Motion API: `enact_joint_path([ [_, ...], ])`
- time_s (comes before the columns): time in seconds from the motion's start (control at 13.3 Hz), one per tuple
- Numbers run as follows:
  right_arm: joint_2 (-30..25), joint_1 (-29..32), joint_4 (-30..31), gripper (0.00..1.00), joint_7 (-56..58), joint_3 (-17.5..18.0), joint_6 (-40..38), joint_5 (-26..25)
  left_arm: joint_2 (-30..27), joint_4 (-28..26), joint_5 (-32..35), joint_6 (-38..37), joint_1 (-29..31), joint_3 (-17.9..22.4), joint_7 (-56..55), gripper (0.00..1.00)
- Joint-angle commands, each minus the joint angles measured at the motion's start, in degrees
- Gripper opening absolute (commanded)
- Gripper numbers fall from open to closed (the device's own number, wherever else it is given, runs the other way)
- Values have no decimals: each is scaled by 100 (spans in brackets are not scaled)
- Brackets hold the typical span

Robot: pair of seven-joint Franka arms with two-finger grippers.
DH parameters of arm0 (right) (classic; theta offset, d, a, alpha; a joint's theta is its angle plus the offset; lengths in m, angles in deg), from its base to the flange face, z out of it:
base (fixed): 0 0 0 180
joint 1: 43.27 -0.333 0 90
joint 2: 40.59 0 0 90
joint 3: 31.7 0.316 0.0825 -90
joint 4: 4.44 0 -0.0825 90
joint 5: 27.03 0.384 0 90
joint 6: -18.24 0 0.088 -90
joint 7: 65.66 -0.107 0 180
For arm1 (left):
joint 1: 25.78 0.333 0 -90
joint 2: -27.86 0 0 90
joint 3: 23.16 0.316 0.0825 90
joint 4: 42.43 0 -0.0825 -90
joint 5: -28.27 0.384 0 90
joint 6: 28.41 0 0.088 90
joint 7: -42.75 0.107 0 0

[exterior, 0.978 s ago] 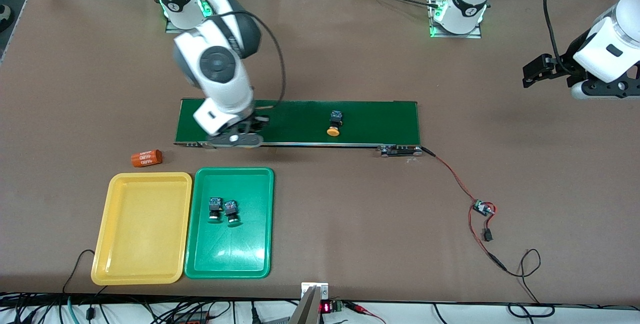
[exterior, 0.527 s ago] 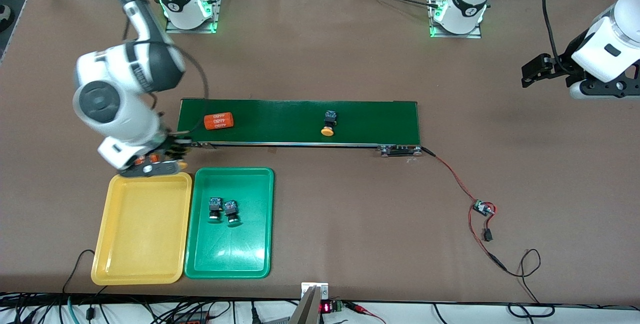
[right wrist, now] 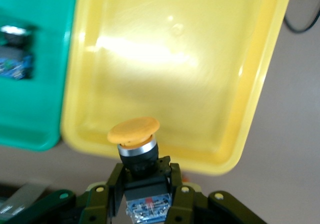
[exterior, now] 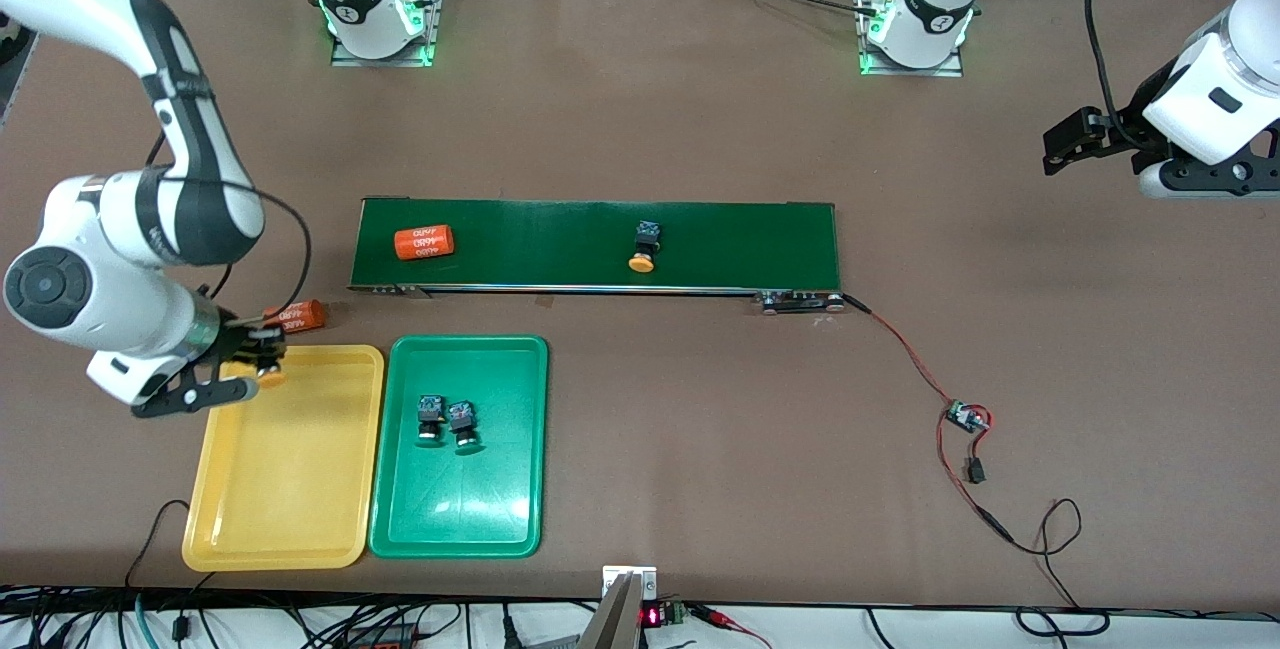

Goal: Sort buttons by color to trays
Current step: 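Carry the yellow button into the yellow tray and open the right gripper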

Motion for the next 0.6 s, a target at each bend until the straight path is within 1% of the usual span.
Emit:
enact_joint_path([
  [0.0, 552, 111, -290, 12, 535, -181, 701, -31, -13, 108, 109, -143, 4, -24, -49, 100],
  [0.15, 799, 172, -290, 12, 641, -252, 1159, -48, -13, 108, 109, -143, 4, -24, -49, 100],
  [0.3, 853, 216, -290, 13, 642, -270, 1205, -48, -13, 108, 109, -143, 13, -16, -40, 100],
  [0.38, 914, 216, -290, 18, 598, -270, 1205, -40, -13, 108, 109, -187, 13, -7, -40, 100],
  [0.53, 958, 208, -281, 41, 554, -270, 1205, -31, -13, 108, 109, -205, 4, -15, -49, 100],
])
